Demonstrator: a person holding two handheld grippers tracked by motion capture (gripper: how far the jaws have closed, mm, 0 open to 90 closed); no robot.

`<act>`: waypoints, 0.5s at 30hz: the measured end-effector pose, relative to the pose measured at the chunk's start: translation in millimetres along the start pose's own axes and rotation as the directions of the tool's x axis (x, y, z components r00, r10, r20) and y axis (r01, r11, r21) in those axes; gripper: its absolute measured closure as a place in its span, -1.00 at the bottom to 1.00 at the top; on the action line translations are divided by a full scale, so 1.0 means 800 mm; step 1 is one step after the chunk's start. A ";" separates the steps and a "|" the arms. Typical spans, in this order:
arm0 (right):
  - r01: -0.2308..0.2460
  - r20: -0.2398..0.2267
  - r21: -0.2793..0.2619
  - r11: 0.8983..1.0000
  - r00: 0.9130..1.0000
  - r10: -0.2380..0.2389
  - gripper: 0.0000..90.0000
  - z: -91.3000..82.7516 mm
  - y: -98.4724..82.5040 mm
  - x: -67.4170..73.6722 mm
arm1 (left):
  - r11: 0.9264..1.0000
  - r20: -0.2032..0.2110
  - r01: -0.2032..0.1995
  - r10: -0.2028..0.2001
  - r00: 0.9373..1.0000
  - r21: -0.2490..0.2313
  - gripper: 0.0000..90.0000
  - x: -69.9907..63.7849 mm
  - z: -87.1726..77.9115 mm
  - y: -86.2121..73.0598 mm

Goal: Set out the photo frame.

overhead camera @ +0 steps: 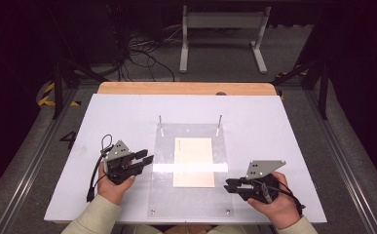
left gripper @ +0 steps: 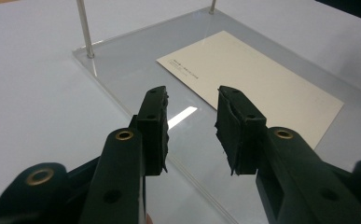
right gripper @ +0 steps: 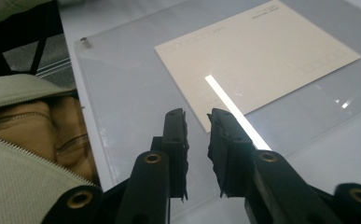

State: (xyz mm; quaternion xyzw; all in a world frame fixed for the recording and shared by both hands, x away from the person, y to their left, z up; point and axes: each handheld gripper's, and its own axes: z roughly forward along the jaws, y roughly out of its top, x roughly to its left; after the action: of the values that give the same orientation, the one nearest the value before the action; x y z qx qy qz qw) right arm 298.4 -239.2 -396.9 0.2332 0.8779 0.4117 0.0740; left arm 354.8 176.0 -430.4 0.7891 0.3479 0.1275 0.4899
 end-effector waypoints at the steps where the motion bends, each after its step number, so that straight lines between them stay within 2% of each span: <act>1: 0.000 0.004 -0.005 1.000 1.000 0.000 0.67 -0.001 0.002 -0.002 | 1.000 0.000 0.000 0.000 1.000 0.000 0.39 0.000 0.000 0.000; 4: -0.006 0.020 -0.020 1.000 1.000 0.007 0.64 -0.004 0.006 -0.009 | 1.000 -0.005 -0.011 0.011 1.000 0.000 0.36 0.002 -0.003 -0.001; 5: -0.014 0.039 -0.035 0.999 0.999 0.016 0.62 -0.006 0.012 -0.019 | 1.000 -0.012 -0.015 0.015 1.000 0.000 0.33 0.003 -0.005 -0.001; 11: -0.042 0.087 -0.074 0.996 0.995 0.048 0.51 -0.007 0.028 -0.042 | 1.000 -0.020 -0.002 0.001 1.000 -0.020 0.26 0.007 -0.014 -0.001; 15: -0.047 0.101 -0.079 0.996 0.993 0.055 0.48 -0.006 0.038 -0.054 | 1.000 -0.002 0.013 -0.013 1.000 -0.018 0.21 0.007 -0.016 -0.001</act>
State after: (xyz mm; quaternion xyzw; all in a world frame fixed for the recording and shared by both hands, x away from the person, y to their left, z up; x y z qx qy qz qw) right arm 345.7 -245.8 -373.2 0.2734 0.8503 0.4342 0.1175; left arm 351.7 189.0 -426.1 0.7824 0.3523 0.1281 0.4974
